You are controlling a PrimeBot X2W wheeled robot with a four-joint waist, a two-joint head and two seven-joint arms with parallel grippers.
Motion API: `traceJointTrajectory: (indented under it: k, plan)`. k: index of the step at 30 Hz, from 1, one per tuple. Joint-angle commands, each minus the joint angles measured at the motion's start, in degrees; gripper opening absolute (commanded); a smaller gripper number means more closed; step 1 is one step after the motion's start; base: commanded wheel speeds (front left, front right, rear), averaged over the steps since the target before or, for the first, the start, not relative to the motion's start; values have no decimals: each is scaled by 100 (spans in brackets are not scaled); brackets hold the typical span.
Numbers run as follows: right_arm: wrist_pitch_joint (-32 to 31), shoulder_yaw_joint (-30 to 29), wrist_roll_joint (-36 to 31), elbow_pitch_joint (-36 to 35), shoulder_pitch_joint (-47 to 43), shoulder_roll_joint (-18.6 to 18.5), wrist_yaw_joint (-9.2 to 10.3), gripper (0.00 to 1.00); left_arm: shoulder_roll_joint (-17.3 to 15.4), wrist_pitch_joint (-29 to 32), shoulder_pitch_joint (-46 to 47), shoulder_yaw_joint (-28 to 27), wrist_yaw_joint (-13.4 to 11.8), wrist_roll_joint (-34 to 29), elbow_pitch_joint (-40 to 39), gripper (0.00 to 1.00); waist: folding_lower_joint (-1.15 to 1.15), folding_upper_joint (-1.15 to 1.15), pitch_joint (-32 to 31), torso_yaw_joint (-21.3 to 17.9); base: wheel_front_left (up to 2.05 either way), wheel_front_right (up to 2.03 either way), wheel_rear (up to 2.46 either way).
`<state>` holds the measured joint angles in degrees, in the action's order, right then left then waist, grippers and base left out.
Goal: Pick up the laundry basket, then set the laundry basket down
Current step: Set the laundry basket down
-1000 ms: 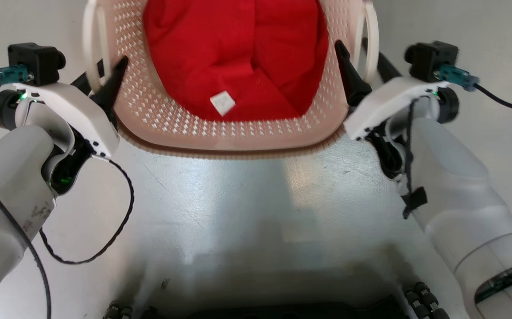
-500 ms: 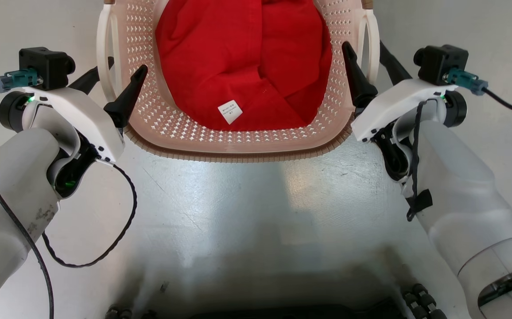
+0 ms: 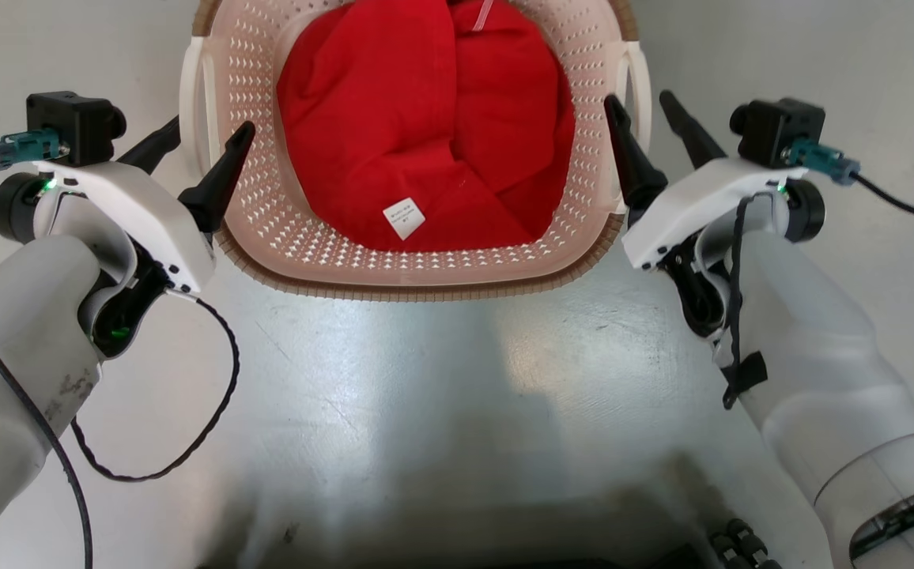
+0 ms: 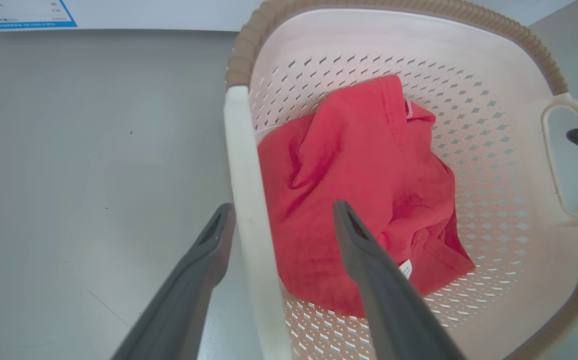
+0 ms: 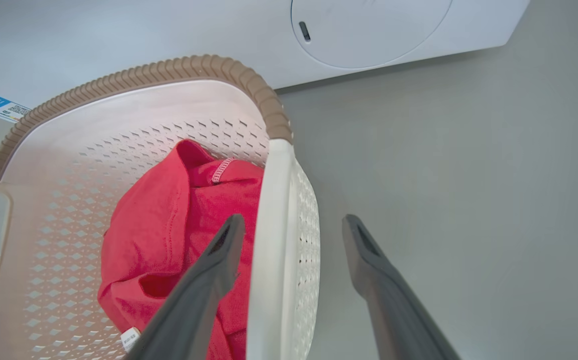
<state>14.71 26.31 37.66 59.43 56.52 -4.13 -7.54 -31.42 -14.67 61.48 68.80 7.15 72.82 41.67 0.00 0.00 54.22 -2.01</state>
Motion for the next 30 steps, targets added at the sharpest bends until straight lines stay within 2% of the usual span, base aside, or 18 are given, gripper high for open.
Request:
traceJointTrajectory:
  k: [1, 11, 21, 30]
  plan:
    - [29, 119, 68, -64, -404, 125, 5, 100, -277, -33, -193, -123, 34, 78, 19, 100, 0, 0, -103, -38, 0, 0, 0]
    - [29, 297, 169, -26, -629, 125, 5, 100, -287, -33, -517, -192, 34, 136, 112, 100, 0, 0, -617, -153, 0, 0, 0]
    - [29, 458, 238, -300, -1029, 125, 5, 100, -340, -33, -1051, -668, 34, -64, -27, 100, 0, 0, -1326, -299, 0, 0, 0]
    - [29, 217, -4, -489, -1406, 125, 5, 100, -242, -33, -1641, -1280, 34, -295, -210, 100, 0, 0, -2068, -314, 0, 0, 0]
